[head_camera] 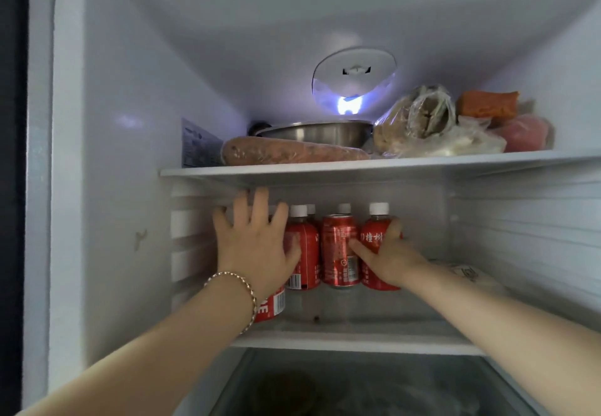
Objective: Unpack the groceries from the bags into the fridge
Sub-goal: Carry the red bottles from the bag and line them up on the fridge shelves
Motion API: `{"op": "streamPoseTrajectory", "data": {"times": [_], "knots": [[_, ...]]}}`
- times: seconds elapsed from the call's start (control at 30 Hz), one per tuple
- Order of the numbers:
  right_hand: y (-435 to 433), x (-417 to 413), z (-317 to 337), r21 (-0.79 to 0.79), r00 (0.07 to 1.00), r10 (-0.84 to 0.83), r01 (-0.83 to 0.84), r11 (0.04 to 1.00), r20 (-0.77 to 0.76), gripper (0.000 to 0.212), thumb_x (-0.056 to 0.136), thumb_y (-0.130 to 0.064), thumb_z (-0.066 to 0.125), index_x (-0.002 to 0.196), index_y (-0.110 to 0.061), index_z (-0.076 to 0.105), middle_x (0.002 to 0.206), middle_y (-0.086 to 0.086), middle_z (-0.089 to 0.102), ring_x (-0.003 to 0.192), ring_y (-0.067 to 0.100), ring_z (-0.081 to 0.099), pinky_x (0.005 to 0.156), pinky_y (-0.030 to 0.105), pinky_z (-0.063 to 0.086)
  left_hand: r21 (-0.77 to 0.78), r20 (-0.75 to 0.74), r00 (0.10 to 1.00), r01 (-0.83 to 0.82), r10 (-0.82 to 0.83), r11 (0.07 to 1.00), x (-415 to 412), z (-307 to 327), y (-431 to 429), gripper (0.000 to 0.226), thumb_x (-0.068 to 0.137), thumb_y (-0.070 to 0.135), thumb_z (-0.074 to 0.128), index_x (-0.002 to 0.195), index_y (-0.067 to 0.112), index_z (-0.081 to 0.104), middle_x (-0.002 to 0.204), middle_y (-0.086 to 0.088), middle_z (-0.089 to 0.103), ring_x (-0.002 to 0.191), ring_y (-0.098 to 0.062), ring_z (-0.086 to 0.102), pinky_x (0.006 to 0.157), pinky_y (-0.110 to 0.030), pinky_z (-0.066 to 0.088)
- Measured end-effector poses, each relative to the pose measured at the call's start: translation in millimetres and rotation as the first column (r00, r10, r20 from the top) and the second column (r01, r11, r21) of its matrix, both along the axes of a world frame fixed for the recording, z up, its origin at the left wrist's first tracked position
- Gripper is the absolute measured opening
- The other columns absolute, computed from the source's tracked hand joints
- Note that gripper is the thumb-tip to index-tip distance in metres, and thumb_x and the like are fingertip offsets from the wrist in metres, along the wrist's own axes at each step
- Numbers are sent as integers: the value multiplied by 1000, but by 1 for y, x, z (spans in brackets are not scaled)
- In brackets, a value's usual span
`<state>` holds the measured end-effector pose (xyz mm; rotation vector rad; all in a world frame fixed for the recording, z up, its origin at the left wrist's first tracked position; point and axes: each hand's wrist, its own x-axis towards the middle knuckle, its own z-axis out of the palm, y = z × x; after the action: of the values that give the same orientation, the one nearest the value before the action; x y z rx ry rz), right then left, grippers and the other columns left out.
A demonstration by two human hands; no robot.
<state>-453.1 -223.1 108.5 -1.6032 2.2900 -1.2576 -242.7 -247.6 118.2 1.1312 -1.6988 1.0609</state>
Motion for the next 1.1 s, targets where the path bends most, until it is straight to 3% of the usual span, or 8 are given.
{"op": "streamPoseTrajectory", "data": {"times": [0.13,0.23,0.37,0.63,0.7,0.83,1.0,1.1], "knots": [[1,14,-8,81,974,-101,120,989,-204,122,72,-77,50,143,-17,-30,140,19,43,115,32,55,90,36,47,116,50,997,-66,60,991,2,0,-2,50,69,48,40,95,14,66,112,-19,60,93,-35,51,67,-47,48],[4,17,-13,84,947,-177,206,975,-268,120,73,-79,44,142,-15,-31,136,20,47,108,31,59,80,33,49,184,73,995,-81,69,980,5,0,-6,53,73,52,59,106,12,64,120,-24,56,97,-42,57,67,-45,52],[12,24,-15,-9,909,-218,230,973,-355,112,77,-78,40,147,-12,-17,144,26,29,128,38,37,101,44,39,410,183,978,-168,100,896,7,-13,-5,93,82,64,47,148,12,7,149,-34,-8,139,-48,-1,115,-47,8],[17,23,-14,-52,860,-217,218,974,-461,88,87,-55,49,147,-12,2,139,22,28,127,36,31,102,43,34,475,260,945,-303,197,826,-3,-16,3,111,77,68,52,147,10,-12,143,-38,-25,139,-50,-6,113,-52,-4],[18,22,-12,-41,863,-204,209,977,-463,86,88,-52,50,147,-13,1,139,22,27,128,36,30,103,43,34,481,165,982,-157,86,863,2,-19,-2,114,70,66,62,147,9,1,145,-38,-19,139,-49,7,115,-49,7],[24,27,-10,-35,862,-205,213,976,-463,82,89,-45,52,147,-14,3,139,21,26,127,35,29,103,42,33,411,128,992,-55,2,910,13,-21,-7,117,25,65,84,120,8,46,126,-42,46,108,-51,56,89,-51,48],[50,42,-10,-161,793,-178,102,982,-583,49,90,-32,49,135,-16,38,137,12,35,126,30,28,102,38,31,549,206,977,-153,45,822,17,-13,9,97,84,57,53,149,17,-7,146,-37,-19,141,-46,-7,116,-47,1],[68,53,-15,-117,763,-43,-43,992,-644,31,92,-31,48,119,-17,56,129,4,46,124,24,30,101,35,32,562,275,959,-222,73,797,23,-12,38,79,92,46,47,150,19,0,150,-31,-15,141,-44,-6,115,-49,4]]}}
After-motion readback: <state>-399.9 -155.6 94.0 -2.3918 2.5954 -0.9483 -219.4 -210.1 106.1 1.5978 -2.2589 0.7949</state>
